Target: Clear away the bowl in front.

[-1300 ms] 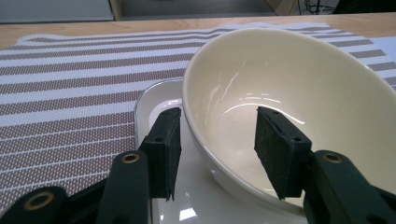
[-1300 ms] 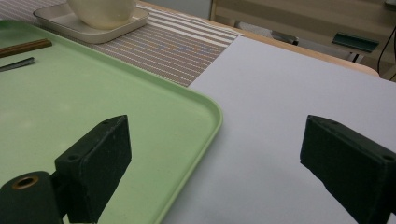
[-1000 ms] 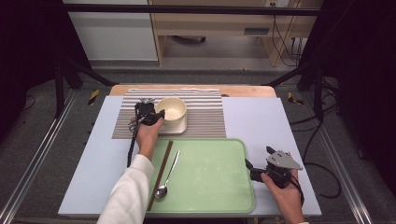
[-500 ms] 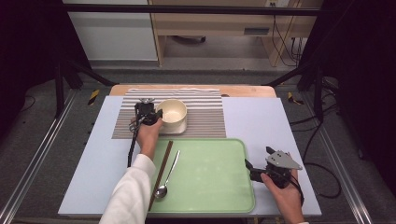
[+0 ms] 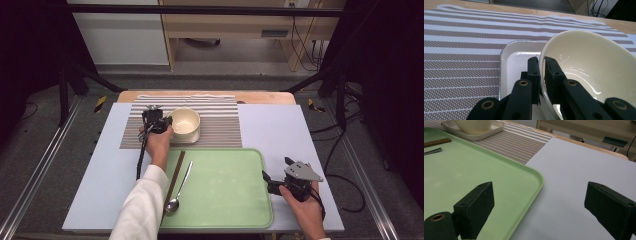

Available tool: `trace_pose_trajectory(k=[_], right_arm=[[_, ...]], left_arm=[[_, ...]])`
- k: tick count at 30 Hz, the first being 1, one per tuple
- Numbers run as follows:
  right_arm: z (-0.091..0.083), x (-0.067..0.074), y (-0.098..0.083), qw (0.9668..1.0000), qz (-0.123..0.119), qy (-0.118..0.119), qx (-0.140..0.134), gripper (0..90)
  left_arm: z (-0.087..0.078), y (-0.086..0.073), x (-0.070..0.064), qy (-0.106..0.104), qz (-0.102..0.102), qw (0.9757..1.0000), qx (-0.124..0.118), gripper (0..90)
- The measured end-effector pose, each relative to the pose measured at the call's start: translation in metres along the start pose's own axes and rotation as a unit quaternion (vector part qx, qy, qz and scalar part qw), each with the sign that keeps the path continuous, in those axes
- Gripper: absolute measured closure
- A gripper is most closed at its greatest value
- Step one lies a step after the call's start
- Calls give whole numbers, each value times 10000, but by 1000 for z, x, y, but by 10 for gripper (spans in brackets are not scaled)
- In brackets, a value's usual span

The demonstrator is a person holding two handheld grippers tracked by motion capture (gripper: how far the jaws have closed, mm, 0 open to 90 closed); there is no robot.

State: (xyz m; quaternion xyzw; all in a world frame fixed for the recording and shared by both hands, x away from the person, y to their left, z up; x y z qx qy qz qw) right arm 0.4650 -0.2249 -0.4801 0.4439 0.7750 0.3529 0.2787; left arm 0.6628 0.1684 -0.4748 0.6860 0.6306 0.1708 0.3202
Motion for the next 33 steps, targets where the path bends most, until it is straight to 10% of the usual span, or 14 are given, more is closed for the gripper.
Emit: trace_pose_trajectory(k=[17,33], right_arm=[[1,0,0,10000,-7,-17,16,92],[-3,-2,2,10000,23,-49,-66,93]], left_arm=[[-9,4,-1,-69,-41,9998,-162,824],[-75,0,-37,-548,480,9966,-380,824]])
Point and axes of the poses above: each handheld gripper's, and its own axes: z roughly forward along the jaws, y roughly out of its top, x roughly to its left, the point moved 5 cm from there along z, roughly forward along the jaws, and after that the axes turned 13 degrees about x, right-handed, at the moved point
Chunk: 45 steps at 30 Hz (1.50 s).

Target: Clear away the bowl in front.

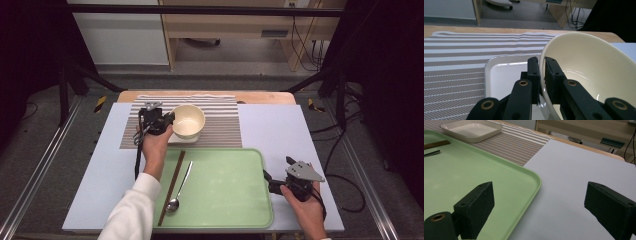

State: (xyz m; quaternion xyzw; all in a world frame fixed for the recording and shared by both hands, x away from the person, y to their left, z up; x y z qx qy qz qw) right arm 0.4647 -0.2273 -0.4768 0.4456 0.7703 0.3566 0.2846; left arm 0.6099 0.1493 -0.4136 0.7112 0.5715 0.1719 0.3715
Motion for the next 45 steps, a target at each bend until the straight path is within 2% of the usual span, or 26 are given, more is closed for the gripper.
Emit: trace_pose_trajectory(k=[7,11,18,24,29,34,41,45], right_arm=[[0,1,0,10000,4,-27,14,93],[0,-1,0,10000,52,-43,14,93],[1,1,0,10000,16,-42,46,94],[2,2,0,10000,15,-40,51,93],[1,1,-1,10000,48,-46,43,93],[0,1,0,10000,44,-45,14,91],[-1,0,1,10000,72,-14,-56,91],[-2,0,3,9998,26,21,-212,90]], left_arm=[[-17,-24,-30,-344,371,9986,148,824],[-25,-43,-39,-570,348,9976,180,824],[-37,-72,-57,-737,660,9948,257,824],[-42,-91,-70,-918,784,9921,332,824],[-44,-104,-74,-963,907,9902,438,824],[-41,-115,-76,-993,939,9891,547,824],[-37,-123,-75,-1027,897,9885,661,824],[-37,-124,-75,-1068,864,9880,711,823]])
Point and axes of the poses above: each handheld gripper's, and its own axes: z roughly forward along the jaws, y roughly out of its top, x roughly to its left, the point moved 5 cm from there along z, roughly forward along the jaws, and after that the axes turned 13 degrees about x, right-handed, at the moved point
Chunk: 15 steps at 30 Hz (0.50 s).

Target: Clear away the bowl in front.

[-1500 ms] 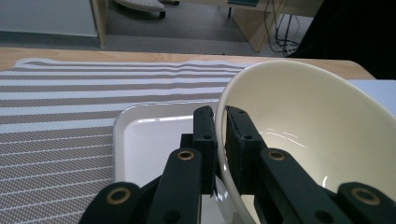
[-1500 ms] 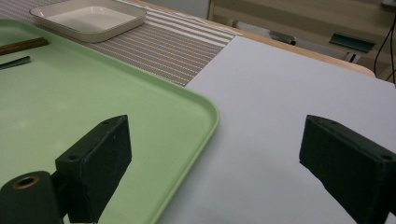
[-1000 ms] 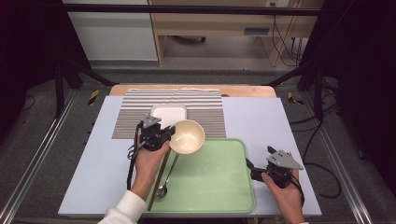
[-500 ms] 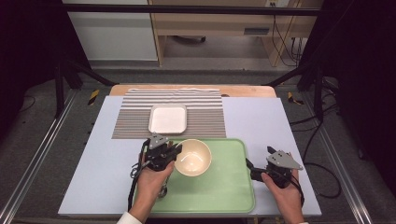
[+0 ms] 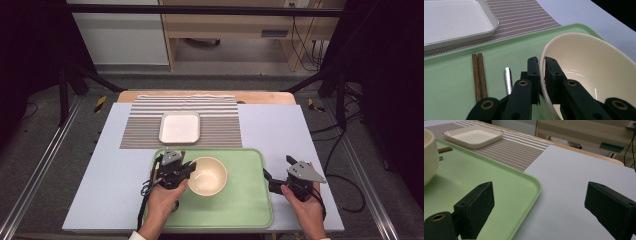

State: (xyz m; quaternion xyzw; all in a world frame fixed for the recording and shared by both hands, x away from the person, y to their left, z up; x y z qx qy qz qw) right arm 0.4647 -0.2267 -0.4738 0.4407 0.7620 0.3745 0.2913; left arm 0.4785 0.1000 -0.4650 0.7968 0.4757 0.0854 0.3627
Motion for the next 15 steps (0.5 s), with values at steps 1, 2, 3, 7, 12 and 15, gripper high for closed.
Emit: trace_pose_trajectory(k=[1,2,3,7,12,15], right_arm=[[0,1,1,10000,5,35,-71,90],[-1,1,2,9999,15,55,-113,90],[-1,1,2,9999,17,71,-143,89],[-2,1,3,9998,42,86,-199,89],[-3,0,3,9998,54,73,-203,89],[-2,1,3,9998,59,72,-177,89]], left_arm=[[0,0,0,0,0,10000,0,824],[-1,0,0,2,14,10000,13,824],[-1,0,0,2,16,10000,18,824],[-1,-2,3,-42,26,9999,94,823],[2,-8,3,-136,14,9997,184,823],[3,-9,4,-127,1,9997,188,822]])
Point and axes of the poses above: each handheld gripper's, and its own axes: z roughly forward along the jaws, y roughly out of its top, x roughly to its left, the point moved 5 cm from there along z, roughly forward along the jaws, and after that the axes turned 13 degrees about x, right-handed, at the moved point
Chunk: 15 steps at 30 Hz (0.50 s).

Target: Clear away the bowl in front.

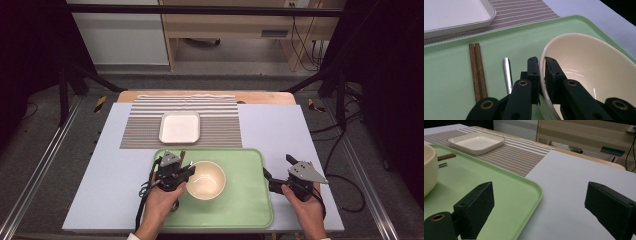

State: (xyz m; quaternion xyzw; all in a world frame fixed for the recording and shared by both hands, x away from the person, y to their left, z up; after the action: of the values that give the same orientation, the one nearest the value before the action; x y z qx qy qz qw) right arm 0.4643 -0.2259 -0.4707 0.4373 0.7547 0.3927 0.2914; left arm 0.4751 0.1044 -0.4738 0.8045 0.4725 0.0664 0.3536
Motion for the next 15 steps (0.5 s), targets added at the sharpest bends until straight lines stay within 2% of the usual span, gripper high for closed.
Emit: trace_pose_trajectory(k=[4,9,15], right_arm=[[0,1,0,10000,-30,-6,27,89],[1,1,0,10000,-35,-10,43,88],[2,1,0,10000,-20,1,58,88]], left_arm=[[1,-2,5,46,-59,10000,28,822],[2,-3,10,-18,-177,9998,3,822],[2,-3,11,-50,-162,9998,58,822]])
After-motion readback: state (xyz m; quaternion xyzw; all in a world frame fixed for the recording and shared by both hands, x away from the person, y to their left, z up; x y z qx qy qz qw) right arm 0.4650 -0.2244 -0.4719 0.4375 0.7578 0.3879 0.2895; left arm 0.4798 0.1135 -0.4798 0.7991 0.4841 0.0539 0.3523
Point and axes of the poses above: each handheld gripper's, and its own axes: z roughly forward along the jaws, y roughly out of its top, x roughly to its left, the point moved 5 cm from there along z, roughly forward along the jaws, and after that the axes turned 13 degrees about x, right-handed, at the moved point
